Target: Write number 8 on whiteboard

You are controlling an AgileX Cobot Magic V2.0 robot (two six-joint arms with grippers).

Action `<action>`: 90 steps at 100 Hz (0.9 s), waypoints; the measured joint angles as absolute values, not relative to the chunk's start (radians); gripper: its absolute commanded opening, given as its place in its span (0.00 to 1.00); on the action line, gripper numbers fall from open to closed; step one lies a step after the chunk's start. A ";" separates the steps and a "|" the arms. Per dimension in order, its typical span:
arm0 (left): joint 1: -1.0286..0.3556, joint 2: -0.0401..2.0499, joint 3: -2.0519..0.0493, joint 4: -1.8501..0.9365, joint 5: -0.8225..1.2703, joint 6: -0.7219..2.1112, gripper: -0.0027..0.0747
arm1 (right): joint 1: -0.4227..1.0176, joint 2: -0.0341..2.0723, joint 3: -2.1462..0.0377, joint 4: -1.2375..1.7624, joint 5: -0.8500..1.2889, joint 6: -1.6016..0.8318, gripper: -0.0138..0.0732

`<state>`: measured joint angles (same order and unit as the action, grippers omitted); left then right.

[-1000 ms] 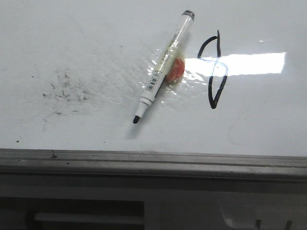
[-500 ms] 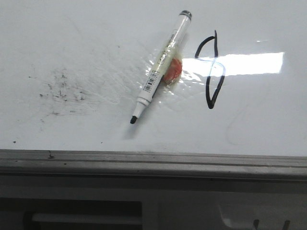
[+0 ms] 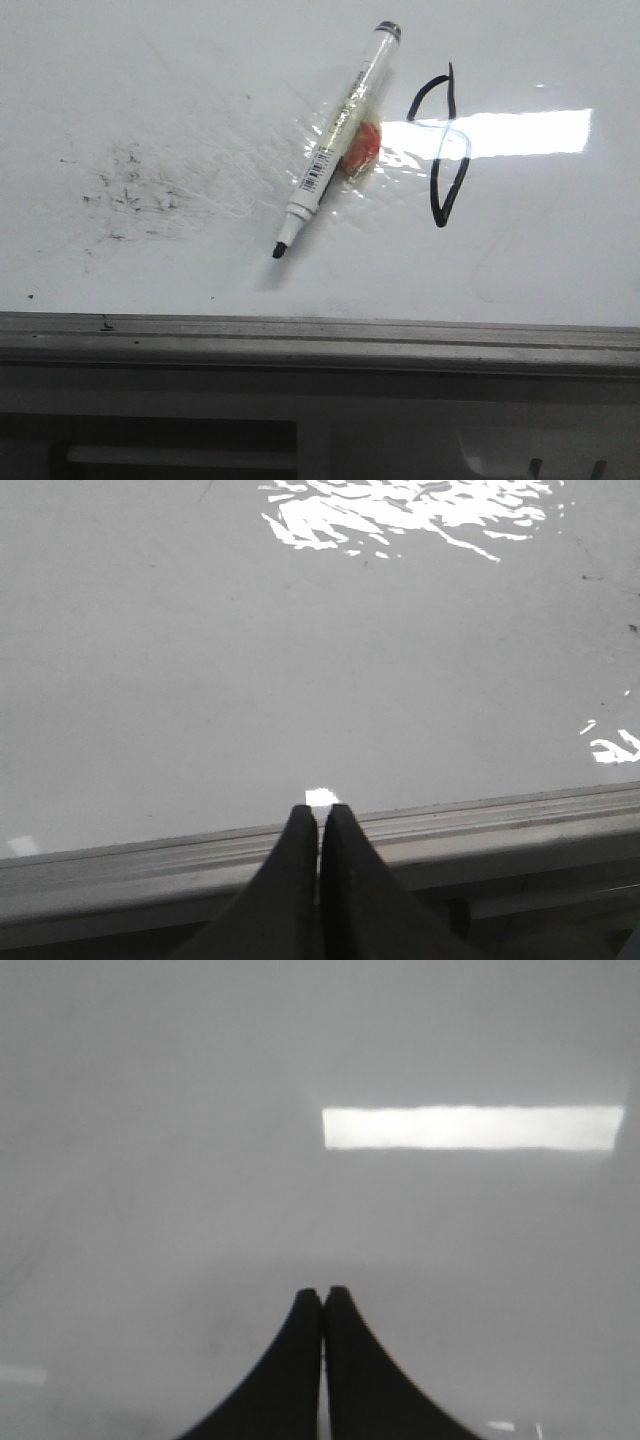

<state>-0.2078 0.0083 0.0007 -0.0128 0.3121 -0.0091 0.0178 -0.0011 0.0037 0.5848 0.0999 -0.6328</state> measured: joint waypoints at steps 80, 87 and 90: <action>-0.208 0.008 0.001 -0.013 0.314 -0.009 0.01 | -0.023 -0.001 0.008 0.027 0.295 -0.087 0.08; -0.208 0.008 0.001 -0.013 0.314 -0.009 0.01 | -0.023 -0.001 0.008 0.080 0.325 -0.083 0.08; -0.208 0.008 0.001 -0.013 0.314 -0.009 0.01 | -0.023 -0.001 0.008 0.092 0.325 -0.083 0.08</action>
